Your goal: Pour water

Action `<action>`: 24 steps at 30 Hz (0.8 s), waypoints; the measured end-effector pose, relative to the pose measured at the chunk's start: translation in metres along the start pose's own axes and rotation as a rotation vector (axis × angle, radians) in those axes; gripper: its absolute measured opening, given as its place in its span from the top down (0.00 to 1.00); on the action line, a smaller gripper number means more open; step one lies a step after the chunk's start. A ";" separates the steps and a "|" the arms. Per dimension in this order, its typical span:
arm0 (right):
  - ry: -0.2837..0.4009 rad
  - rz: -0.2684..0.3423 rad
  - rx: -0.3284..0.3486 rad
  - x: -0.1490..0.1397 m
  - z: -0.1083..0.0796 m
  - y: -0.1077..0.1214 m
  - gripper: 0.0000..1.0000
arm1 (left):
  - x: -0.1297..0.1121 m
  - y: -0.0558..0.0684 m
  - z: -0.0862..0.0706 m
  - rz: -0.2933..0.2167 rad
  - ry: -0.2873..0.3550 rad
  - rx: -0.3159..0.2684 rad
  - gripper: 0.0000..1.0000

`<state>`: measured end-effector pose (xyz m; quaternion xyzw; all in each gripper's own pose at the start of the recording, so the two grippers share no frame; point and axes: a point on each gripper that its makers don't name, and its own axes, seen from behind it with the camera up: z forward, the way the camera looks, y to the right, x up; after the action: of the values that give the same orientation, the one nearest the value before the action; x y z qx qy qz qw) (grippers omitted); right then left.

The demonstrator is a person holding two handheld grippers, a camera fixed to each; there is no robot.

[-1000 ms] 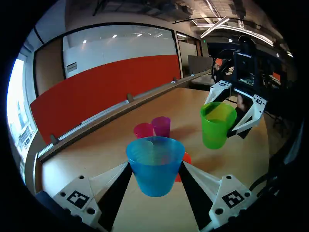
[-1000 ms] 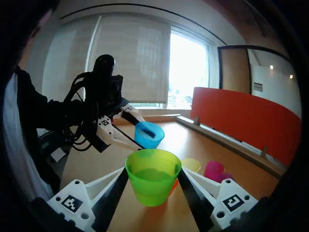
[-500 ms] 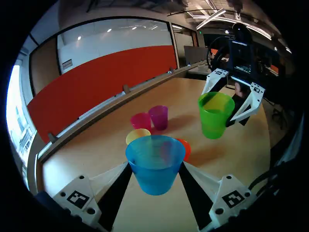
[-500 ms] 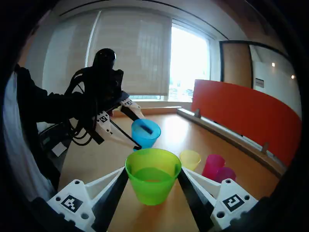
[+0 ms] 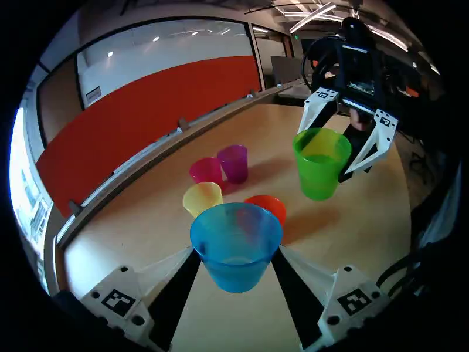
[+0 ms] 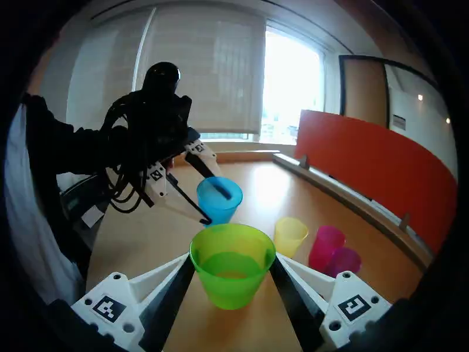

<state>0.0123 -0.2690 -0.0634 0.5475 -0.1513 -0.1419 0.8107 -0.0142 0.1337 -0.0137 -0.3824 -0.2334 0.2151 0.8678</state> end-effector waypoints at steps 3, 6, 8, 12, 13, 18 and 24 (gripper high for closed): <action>-0.014 -0.003 0.001 -0.004 0.001 0.001 0.10 | -0.004 0.003 0.002 0.001 -0.016 -0.014 0.18; -0.026 -0.003 0.005 -0.007 0.002 0.001 0.10 | -0.009 0.006 0.004 0.002 -0.031 -0.024 0.18; -0.035 -0.001 0.008 -0.010 0.002 0.002 0.10 | -0.012 0.007 0.005 0.004 -0.039 -0.029 0.18; -0.061 -0.003 0.015 -0.016 0.004 0.002 0.10 | -0.018 0.009 0.008 0.005 -0.061 -0.039 0.18; -0.069 -0.005 0.017 -0.018 0.004 0.002 0.10 | -0.020 0.009 0.008 0.006 -0.066 -0.041 0.18; -0.105 -0.014 0.030 -0.026 0.007 0.002 0.10 | -0.029 0.011 0.011 0.010 -0.102 -0.055 0.18; -0.138 -0.026 0.042 -0.033 0.009 0.002 0.10 | -0.041 0.015 0.015 0.022 -0.153 -0.077 0.18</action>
<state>-0.0212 -0.2628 -0.0612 0.5552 -0.2025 -0.1865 0.7849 -0.0589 0.1290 -0.0260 -0.4003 -0.3027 0.2440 0.8298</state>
